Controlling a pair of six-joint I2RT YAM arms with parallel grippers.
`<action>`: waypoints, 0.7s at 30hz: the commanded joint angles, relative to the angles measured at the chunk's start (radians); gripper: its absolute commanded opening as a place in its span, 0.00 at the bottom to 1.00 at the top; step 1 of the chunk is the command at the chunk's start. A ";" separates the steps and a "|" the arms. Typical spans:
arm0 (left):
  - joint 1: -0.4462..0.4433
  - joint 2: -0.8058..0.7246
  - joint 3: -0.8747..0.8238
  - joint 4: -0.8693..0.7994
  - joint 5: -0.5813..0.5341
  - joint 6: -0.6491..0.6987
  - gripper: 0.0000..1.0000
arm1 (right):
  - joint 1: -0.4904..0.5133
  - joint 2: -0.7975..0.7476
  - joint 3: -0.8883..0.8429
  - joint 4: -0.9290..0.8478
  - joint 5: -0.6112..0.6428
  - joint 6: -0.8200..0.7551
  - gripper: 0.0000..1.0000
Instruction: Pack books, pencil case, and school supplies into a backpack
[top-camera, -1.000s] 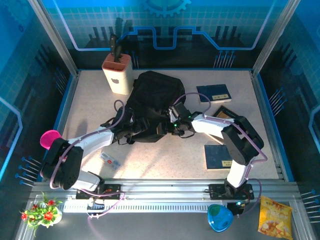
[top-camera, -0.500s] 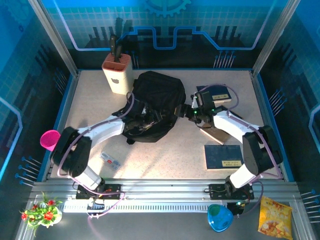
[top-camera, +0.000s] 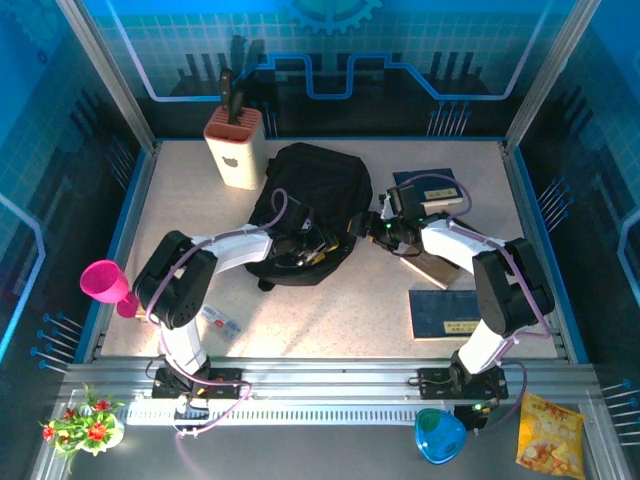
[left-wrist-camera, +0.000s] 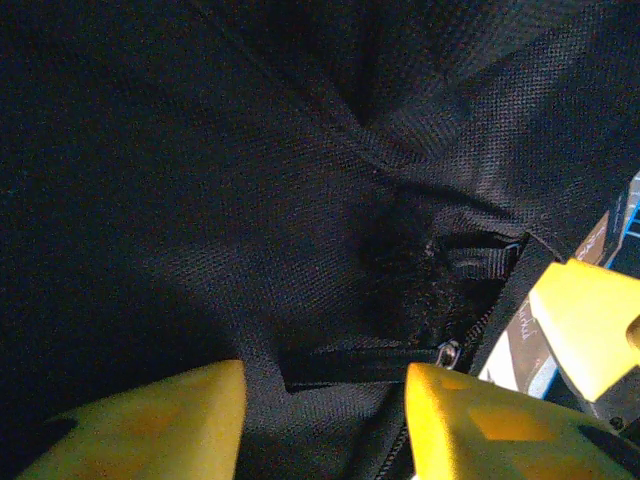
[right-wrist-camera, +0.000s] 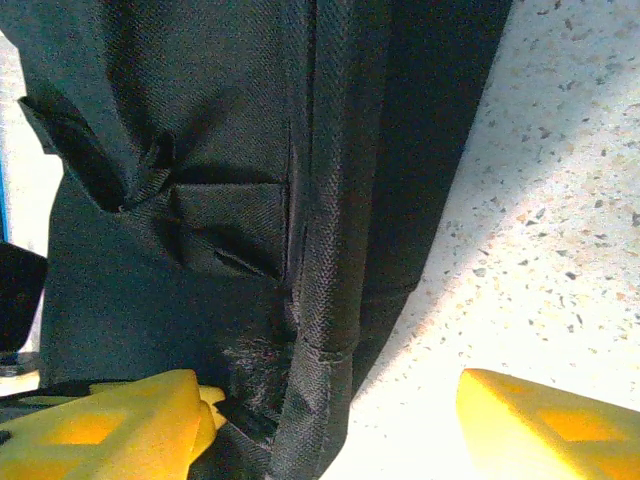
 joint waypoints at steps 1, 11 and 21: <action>-0.009 0.008 0.034 0.050 0.043 -0.005 0.39 | -0.021 0.004 -0.013 0.026 -0.029 0.019 0.67; -0.009 0.029 0.045 0.099 0.048 0.022 0.30 | -0.025 0.004 -0.032 0.052 -0.041 0.036 0.64; -0.008 0.064 0.061 0.090 0.012 0.000 0.32 | -0.031 0.005 -0.043 0.053 -0.036 0.051 0.58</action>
